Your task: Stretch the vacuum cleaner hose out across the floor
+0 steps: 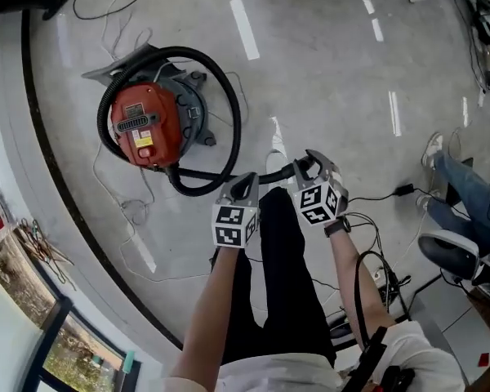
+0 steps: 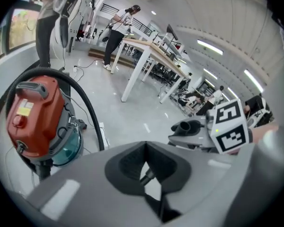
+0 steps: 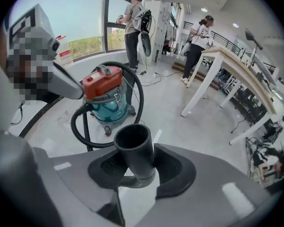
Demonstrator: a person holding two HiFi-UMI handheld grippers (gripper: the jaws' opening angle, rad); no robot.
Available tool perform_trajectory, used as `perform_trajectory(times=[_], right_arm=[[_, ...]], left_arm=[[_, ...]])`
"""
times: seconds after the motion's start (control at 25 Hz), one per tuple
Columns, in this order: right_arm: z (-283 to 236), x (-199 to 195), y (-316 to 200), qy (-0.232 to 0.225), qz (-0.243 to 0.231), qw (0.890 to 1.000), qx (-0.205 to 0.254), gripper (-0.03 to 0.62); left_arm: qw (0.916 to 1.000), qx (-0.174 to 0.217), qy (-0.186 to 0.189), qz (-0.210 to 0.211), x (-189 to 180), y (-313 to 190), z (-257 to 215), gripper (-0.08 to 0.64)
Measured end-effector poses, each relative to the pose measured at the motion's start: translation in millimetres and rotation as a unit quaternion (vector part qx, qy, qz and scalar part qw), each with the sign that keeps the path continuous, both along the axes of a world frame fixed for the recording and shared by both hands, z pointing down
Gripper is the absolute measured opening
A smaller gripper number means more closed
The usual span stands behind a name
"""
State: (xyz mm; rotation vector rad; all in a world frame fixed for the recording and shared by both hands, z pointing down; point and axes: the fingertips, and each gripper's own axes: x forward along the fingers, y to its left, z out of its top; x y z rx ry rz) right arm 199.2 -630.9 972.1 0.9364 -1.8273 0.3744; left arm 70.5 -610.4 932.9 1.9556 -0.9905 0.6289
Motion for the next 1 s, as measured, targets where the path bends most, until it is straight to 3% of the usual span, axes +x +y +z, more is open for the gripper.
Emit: perform_trajectory(times=[0.24,0.48,0.84,1.0], right_arm=[[-115.2,-45.1,89.8,-0.017,0.001,1.0,0.017,0.153],[-233.6,-83.7,176.2,-0.04,0.059,0.997,0.042,0.153],[-347.5,-159.5,240.6,-0.078,0.022,0.992,0.101,0.153],[-389.4,-179.7,264.6,-0.111,0.008,0.981,0.157,0.153]], left_arm=[[0.9987,0.043,0.016,-0.02,-68.9,55.3,-102.4,0.002],[0.9963,0.068,0.025,-0.045,-141.7,116.4,-197.1,0.002],[0.9844,0.146,0.034,-0.093,-207.8,188.4,-295.9,0.002],[0.9754,0.188,0.026,-0.113,-219.5,228.1,-326.4,0.002]])
